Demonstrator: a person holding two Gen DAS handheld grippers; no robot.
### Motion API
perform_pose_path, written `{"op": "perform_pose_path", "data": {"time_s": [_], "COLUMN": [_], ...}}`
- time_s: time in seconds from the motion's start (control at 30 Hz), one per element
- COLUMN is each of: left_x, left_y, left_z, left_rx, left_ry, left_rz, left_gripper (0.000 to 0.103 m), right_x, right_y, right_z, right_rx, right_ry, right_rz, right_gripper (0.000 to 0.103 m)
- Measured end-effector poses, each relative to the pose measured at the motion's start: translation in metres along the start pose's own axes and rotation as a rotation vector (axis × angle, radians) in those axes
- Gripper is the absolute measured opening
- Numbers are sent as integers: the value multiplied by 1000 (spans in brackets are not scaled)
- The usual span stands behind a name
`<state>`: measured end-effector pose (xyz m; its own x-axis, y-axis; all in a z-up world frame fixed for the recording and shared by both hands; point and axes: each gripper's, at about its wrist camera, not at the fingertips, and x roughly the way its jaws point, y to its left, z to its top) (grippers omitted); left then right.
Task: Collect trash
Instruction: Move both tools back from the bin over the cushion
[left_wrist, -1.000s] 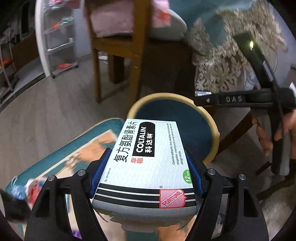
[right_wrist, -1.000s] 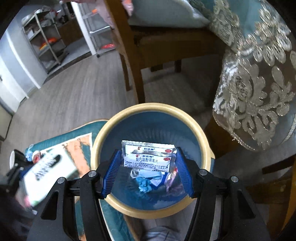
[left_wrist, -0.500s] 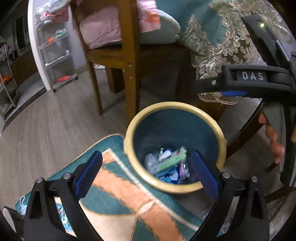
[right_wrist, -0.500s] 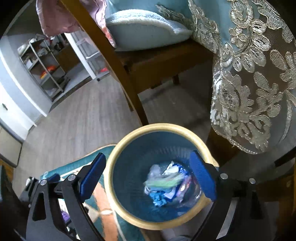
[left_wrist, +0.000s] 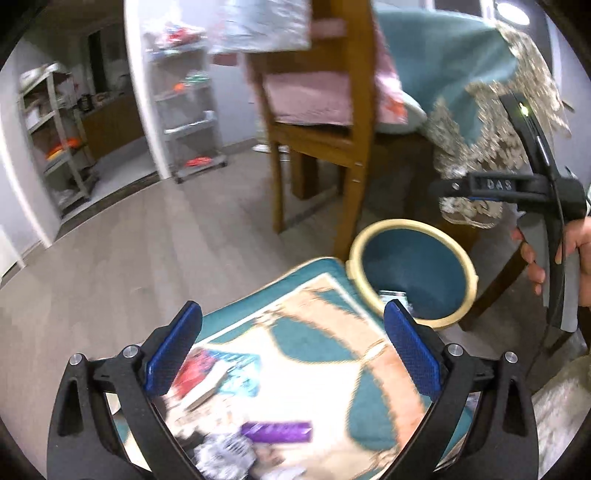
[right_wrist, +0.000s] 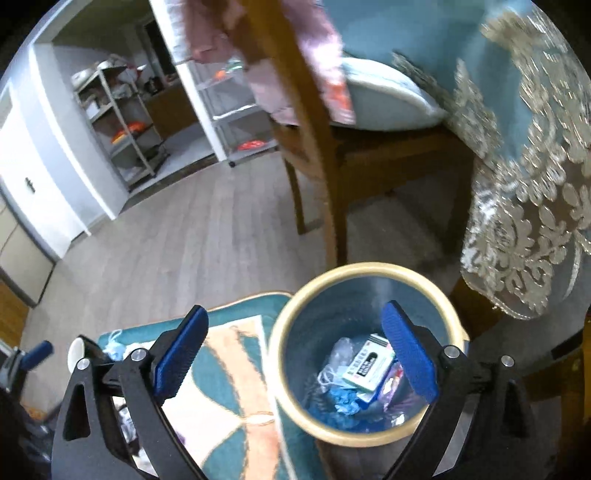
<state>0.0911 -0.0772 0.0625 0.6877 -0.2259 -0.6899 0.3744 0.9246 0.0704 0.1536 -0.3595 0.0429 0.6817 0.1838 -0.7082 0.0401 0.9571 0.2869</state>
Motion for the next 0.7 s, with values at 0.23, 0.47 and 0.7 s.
{"op": "perform_pose_path", "data": {"time_s": [0.23,0.47,0.7], "left_x": [-52,-54,-27], "left_y": [57,98,113], "left_z": [-54,-122,-165], "left_rx": [-133,-258,-278], "left_ry": [-20,5,134], "left_rz": [111,231,246], "left_gripper": [97,97,97], "right_x": [4,21,41], "right_y": [70,134,181], "right_z": [-23,-60,-102], "right_rx": [-162,-339,-551], "right_ry": [16,23,82], "right_rz": [42,93,163], "right_gripper": [95,95,95]}}
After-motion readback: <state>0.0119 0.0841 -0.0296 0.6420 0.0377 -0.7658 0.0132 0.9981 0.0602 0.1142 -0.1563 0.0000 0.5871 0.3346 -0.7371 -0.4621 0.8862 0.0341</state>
